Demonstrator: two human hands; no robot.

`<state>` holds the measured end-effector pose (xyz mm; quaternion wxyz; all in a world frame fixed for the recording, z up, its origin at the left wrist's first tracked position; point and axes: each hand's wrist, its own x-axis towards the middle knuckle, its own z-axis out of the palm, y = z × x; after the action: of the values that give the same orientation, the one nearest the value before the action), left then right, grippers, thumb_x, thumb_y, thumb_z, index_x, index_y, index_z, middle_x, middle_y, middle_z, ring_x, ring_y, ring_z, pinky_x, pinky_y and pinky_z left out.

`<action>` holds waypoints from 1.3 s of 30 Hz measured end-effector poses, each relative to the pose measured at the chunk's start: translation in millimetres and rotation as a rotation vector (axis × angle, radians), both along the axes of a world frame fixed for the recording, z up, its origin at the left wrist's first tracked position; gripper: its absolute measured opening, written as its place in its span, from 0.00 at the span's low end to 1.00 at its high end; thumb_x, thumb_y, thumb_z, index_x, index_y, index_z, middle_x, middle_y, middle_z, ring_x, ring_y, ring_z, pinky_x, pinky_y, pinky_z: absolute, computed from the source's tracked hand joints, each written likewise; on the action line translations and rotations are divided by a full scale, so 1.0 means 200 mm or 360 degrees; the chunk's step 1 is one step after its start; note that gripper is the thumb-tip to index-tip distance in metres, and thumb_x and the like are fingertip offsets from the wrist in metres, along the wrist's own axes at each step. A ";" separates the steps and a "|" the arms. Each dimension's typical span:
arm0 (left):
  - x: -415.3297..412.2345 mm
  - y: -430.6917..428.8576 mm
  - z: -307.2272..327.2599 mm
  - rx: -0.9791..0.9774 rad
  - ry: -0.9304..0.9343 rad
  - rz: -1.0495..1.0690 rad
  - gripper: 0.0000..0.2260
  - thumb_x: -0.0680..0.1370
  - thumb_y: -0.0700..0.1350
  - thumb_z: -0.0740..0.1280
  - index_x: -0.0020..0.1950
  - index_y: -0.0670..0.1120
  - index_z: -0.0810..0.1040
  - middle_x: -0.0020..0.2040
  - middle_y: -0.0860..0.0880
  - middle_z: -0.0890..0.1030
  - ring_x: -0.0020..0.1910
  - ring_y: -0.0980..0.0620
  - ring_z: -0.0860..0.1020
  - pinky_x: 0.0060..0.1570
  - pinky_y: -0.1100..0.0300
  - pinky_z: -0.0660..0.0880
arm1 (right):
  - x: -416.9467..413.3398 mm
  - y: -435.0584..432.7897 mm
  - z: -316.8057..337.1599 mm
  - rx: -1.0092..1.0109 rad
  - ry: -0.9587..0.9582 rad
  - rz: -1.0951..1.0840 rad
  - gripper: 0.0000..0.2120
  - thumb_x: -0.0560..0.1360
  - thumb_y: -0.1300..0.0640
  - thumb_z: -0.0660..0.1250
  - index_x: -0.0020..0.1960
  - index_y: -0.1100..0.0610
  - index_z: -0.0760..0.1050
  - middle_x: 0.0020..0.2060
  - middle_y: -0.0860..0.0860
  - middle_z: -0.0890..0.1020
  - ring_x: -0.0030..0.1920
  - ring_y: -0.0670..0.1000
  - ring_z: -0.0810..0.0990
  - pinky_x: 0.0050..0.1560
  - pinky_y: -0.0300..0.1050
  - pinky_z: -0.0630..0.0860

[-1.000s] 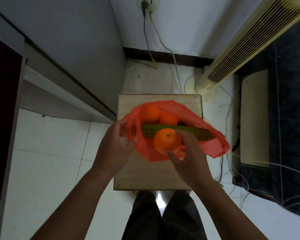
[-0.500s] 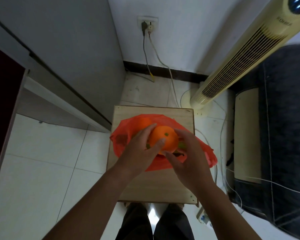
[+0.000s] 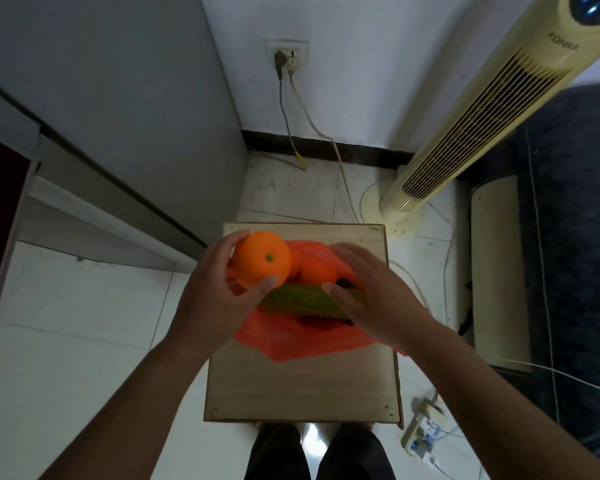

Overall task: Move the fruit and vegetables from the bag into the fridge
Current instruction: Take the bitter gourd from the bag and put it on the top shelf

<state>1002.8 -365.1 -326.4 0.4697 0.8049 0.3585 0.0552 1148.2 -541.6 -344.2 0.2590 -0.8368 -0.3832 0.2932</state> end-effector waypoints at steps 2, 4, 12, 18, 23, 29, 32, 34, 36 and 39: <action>0.00 0.02 -0.07 -0.0005 0.0057 0.0009 0.32 0.66 0.60 0.73 0.66 0.61 0.64 0.64 0.57 0.66 0.59 0.54 0.70 0.52 0.53 0.75 | 0.00 0.03 -0.07 -0.0088 0.0042 0.0111 0.30 0.76 0.37 0.55 0.74 0.44 0.52 0.73 0.45 0.59 0.70 0.49 0.62 0.68 0.53 0.66; -0.01 0.02 -0.15 -0.0011 0.0121 0.0013 0.32 0.69 0.55 0.74 0.69 0.57 0.64 0.65 0.54 0.67 0.59 0.55 0.69 0.52 0.54 0.74 | 0.00 0.06 -0.15 -0.0228 0.0043 0.0179 0.31 0.76 0.37 0.53 0.75 0.46 0.50 0.75 0.47 0.55 0.73 0.50 0.56 0.71 0.51 0.58; 0.01 0.09 -0.37 -0.0093 0.0244 0.0079 0.31 0.72 0.53 0.70 0.72 0.55 0.61 0.69 0.50 0.66 0.61 0.50 0.71 0.53 0.54 0.72 | 0.07 0.14 -0.36 -0.0565 0.0118 0.0335 0.40 0.71 0.33 0.59 0.76 0.47 0.47 0.76 0.46 0.49 0.75 0.51 0.50 0.72 0.52 0.54; 0.00 0.13 -0.41 -0.0248 0.0217 0.0147 0.34 0.68 0.61 0.67 0.71 0.57 0.61 0.69 0.52 0.67 0.61 0.50 0.72 0.54 0.52 0.74 | 0.12 0.05 -0.36 -0.0433 -0.0008 0.0336 0.29 0.69 0.41 0.69 0.68 0.45 0.66 0.70 0.45 0.61 0.65 0.49 0.65 0.63 0.46 0.70; -0.03 0.14 -0.41 -0.0270 0.0225 0.0159 0.35 0.68 0.64 0.67 0.72 0.57 0.60 0.69 0.51 0.67 0.62 0.48 0.72 0.55 0.48 0.75 | 0.11 -0.03 -0.33 -0.0399 -0.0089 0.0297 0.26 0.70 0.47 0.69 0.66 0.45 0.68 0.65 0.44 0.67 0.59 0.43 0.68 0.60 0.40 0.71; -0.02 0.12 -0.36 -0.0247 0.0202 0.0158 0.35 0.66 0.60 0.66 0.71 0.56 0.61 0.66 0.54 0.67 0.61 0.51 0.71 0.53 0.53 0.73 | 0.16 -0.17 -0.22 -0.0286 -0.0102 0.0201 0.22 0.71 0.52 0.70 0.64 0.47 0.71 0.61 0.45 0.72 0.50 0.40 0.71 0.48 0.31 0.72; 0.01 0.07 -0.30 -0.0250 0.0148 0.0128 0.34 0.66 0.60 0.67 0.70 0.58 0.62 0.63 0.58 0.66 0.59 0.53 0.72 0.48 0.62 0.71 | 0.17 -0.18 -0.14 -0.0189 -0.0059 0.0080 0.23 0.70 0.50 0.70 0.64 0.43 0.69 0.59 0.42 0.73 0.50 0.41 0.74 0.47 0.32 0.73; 0.03 0.02 -0.25 -0.0332 0.0105 0.0085 0.32 0.65 0.59 0.68 0.68 0.61 0.62 0.64 0.58 0.67 0.58 0.54 0.73 0.45 0.64 0.72 | 0.16 -0.16 -0.09 -0.0055 0.0059 0.0011 0.23 0.69 0.49 0.70 0.61 0.40 0.68 0.56 0.41 0.74 0.51 0.43 0.76 0.49 0.40 0.77; 0.07 -0.05 -0.20 -0.0467 0.0067 -0.0004 0.32 0.64 0.59 0.69 0.67 0.62 0.64 0.65 0.57 0.68 0.58 0.56 0.74 0.47 0.64 0.74 | 0.16 -0.13 -0.06 0.0034 0.0166 -0.0001 0.24 0.67 0.47 0.70 0.61 0.38 0.67 0.55 0.39 0.73 0.53 0.44 0.75 0.52 0.45 0.78; 0.12 -0.18 -0.15 -0.0566 0.0083 -0.0229 0.30 0.63 0.60 0.69 0.64 0.67 0.62 0.63 0.60 0.66 0.60 0.56 0.72 0.47 0.64 0.75 | 0.13 -0.11 -0.04 0.0064 0.0253 0.0014 0.33 0.65 0.46 0.73 0.67 0.42 0.64 0.58 0.37 0.70 0.57 0.41 0.72 0.57 0.43 0.75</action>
<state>1027.0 -400.9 -357.2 0.5978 0.7339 0.3162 -0.0635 1174.5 -563.6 -352.7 0.3041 -0.8038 -0.3708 0.3521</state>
